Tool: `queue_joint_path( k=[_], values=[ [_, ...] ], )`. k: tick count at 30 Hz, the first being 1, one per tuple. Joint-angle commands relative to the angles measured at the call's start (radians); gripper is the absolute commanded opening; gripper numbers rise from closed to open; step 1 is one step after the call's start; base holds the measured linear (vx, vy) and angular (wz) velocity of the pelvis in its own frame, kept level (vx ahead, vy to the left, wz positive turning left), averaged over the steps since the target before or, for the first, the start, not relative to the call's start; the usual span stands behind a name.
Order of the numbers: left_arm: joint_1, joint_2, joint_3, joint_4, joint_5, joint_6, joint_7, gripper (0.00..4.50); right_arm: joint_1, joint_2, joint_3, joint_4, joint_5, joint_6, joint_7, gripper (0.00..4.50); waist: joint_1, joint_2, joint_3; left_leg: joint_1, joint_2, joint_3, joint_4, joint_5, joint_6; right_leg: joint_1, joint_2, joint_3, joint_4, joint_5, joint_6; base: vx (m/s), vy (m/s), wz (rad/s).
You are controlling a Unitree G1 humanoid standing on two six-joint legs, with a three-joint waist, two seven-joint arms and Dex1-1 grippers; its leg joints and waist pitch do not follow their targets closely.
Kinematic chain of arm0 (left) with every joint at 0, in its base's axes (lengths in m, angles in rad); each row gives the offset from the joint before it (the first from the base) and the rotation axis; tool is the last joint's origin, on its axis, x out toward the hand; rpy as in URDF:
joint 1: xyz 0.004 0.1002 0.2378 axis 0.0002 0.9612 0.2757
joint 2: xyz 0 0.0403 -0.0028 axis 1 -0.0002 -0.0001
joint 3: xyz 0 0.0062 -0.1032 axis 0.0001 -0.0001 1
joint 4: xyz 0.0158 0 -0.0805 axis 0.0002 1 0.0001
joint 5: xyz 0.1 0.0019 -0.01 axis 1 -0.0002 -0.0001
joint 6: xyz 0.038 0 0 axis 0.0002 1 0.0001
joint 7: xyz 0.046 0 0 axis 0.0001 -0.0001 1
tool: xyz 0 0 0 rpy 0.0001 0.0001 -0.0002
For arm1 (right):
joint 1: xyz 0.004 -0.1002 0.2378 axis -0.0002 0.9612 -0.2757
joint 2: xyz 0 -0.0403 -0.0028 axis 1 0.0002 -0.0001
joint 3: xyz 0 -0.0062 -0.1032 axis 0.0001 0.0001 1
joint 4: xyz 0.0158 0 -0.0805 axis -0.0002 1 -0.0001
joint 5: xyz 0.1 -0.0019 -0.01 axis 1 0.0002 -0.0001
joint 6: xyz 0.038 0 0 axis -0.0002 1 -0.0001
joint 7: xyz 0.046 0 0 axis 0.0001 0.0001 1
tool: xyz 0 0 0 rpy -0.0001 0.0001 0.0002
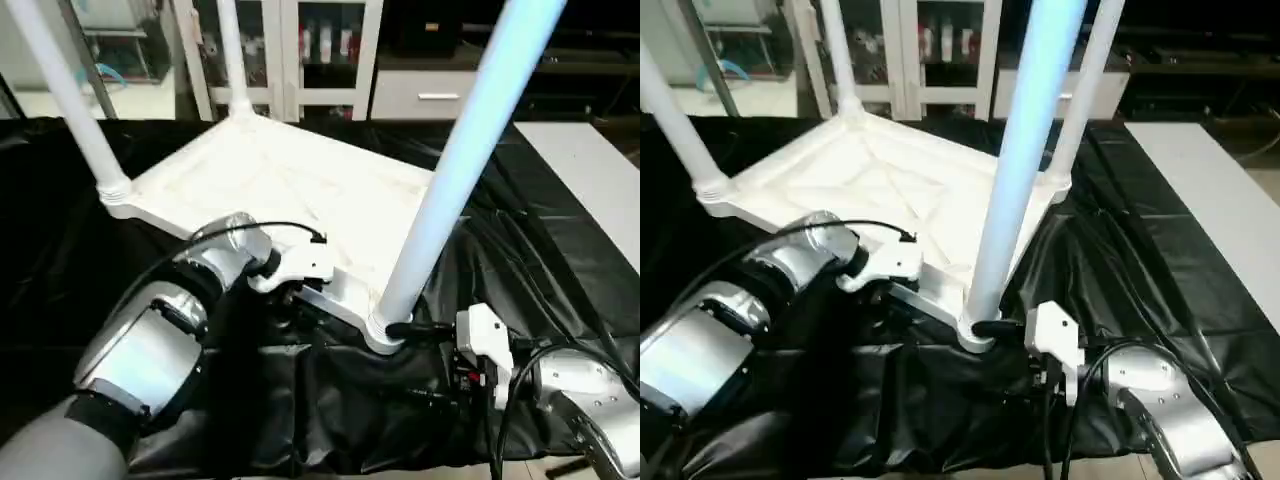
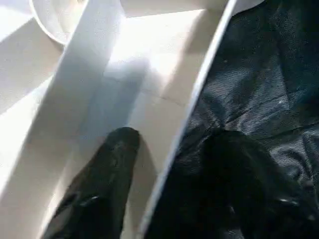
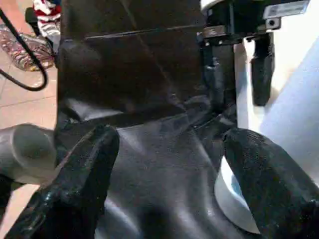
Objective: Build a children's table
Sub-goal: Rotate table base
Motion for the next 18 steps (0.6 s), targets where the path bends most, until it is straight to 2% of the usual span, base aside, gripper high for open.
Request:
queue_joint_path(
  k=[1, 2, 3, 4, 5, 6, 8, 9, 11, 12, 13, 14, 15, 18],
  values=[
    [0.025, 0.004, 0.0, 0.029, 0.012, 0.023, -0.01, 2.58, 0.003, -0.02, -0.022, -0.068, 0.015, 0.062, -0.032, 3.76, 0.002, -0.017, -0.067, 0.003, 0.065, -0.031, -0.056, 0.03, 0.185, 0.057, -0.086, 0.063, -0.026, 0.129, -0.307, 0.0, 0.0, 0.0],
    [0.028, 0.001, 0.013, 0.027, 0.005, 0.024, -0.018, 2.5, 0.004, -0.028, -0.021, -0.089, 0.021, 0.083, -0.052, 3.76, 0.003, -0.016, -0.063, 0.003, 0.063, -0.028, -0.056, 0.001, 0.186, 0.056, -0.088, 0.063, -0.032, 0.088, -0.307, 0.0, 0.0, 0.0],
    [0.033, 0.001, 0.026, 0.024, -0.003, 0.024, -0.003, 2.5, -0.003, -0.02, -0.025, -0.084, 0.013, 0.082, -0.079, 3.76, 0.004, -0.016, -0.059, 0.003, 0.064, -0.027, -0.059, -0.046, 0.166, 0.056, -0.09, 0.064, -0.041, 0.01, -0.296, 0.0, 0.0, 0.0],
    [0.036, 0.001, 0.034, 0.021, -0.008, 0.023, 0.013, 2.47, -0.009, -0.01, -0.032, -0.072, 0.001, 0.077, -0.102, 3.76, 0.005, -0.01, -0.056, 0.004, 0.064, -0.028, -0.062, -0.075, 0.15, 0.055, -0.091, 0.063, -0.046, -0.039, -0.29, 0.0, 0.0, 0.0],
    [0.052, 0.001, 0.074, 0.011, -0.037, 0.028, 0.077, 2.39, -0.045, 0.045, -0.071, -0.011, -0.041, 0.064, -0.211, 3.76, 0.002, -0.012, -0.054, 0.005, 0.063, -0.027, -0.065, -0.125, 0.112, 0.052, -0.088, 0.064, -0.054, -0.12, -0.275, 0.0, 0.0, 0.0],
    [0.059, 0.003, 0.084, 0.008, -0.046, 0.027, 0.084, 2.26, -0.055, 0.061, -0.08, 0.004, -0.046, 0.064, -0.236, 3.76, -0.001, -0.007, -0.052, 0.006, 0.059, -0.028, -0.068, -0.172, 0.084, 0.052, -0.087, 0.061, -0.062, -0.188, -0.263, 0.0, 0.0, 0.0],
    [0.072, 0.006, 0.103, 0.003, -0.064, 0.032, 0.088, 2.1, -0.071, 0.09, -0.098, 0.021, -0.045, 0.089, -0.285, 3.76, -0.008, -0.012, -0.052, 0.005, 0.058, -0.031, -0.072, -0.188, 0.058, 0.053, -0.085, 0.061, -0.068, -0.246, -0.236, 0.0, 0.0, 0.0],
    [0.079, 0.008, 0.111, 0.001, -0.071, 0.035, 0.087, 2.08, -0.076, 0.103, -0.106, 0.02, -0.042, 0.115, -0.306, 3.76, -0.014, -0.013, -0.051, 0.002, 0.059, -0.033, -0.074, -0.19, 0.052, 0.053, -0.083, 0.062, -0.069, -0.256, -0.225, 0.0, 0.0, 0.0],
    [0.113, 0.027, 0.118, -0.012, -0.074, 0.018, 0.07, 2.05, -0.087, 0.122, -0.087, 0.033, -0.04, 0.147, -0.312, 3.76, -0.023, -0.012, -0.05, -0.003, 0.059, -0.036, -0.076, -0.193, 0.052, 0.055, -0.081, 0.062, -0.067, -0.253, -0.221, 0.0, 0.0, 0.0],
    [0.126, 0.035, 0.122, -0.02, -0.073, 0.012, 0.064, 1.76, -0.093, 0.127, -0.071, 0.047, -0.053, 0.152, -0.321, 3.76, -0.027, -0.002, -0.053, -0.001, 0.058, -0.036, -0.075, -0.192, 0.05, 0.054, -0.082, 0.062, -0.067, -0.239, -0.223, 0.0, 0.0, 0.0],
    [0.136, 0.041, 0.133, -0.031, -0.084, 0.02, 0.046, 1.69, -0.101, 0.132, -0.056, 0.051, -0.058, 0.149, -0.319, 3.76, -0.031, 0.003, -0.055, 0.0, 0.059, -0.036, -0.072, -0.179, 0.048, 0.054, -0.082, 0.064, -0.062, -0.194, -0.236, 0.0, 0.0, 0.0],
    [0.136, 0.041, 0.133, -0.031, -0.084, 0.02, 0.046, 1.67, -0.101, 0.132, -0.056, 0.051, -0.058, 0.149, -0.319, 3.76, -0.035, 0.0, -0.057, -0.001, 0.058, -0.034, -0.071, -0.169, 0.049, 0.055, -0.081, 0.064, -0.059, -0.164, -0.245, 0.0, 0.0, 0.0],
    [0.147, 0.048, 0.15, -0.047, -0.098, 0.032, 0.025, 1.59, -0.112, 0.145, -0.043, 0.056, -0.055, 0.147, -0.318, 3.76, -0.036, 0.004, -0.057, -0.002, 0.057, -0.033, -0.069, -0.156, 0.055, 0.056, -0.08, 0.064, -0.054, -0.124, -0.26, 0.0, 0.0, 0.0],
    [0.163, 0.061, 0.154, -0.07, -0.108, 0.027, -0.019, 1.28, -0.123, 0.155, -0.014, 0.039, -0.055, 0.147, -0.293, 3.76, -0.04, -0.005, -0.059, -0.004, 0.057, -0.031, -0.066, -0.132, 0.07, 0.059, -0.08, 0.065, -0.049, -0.084, -0.28, 0.0, 0.0, 0.0]
  ],
)
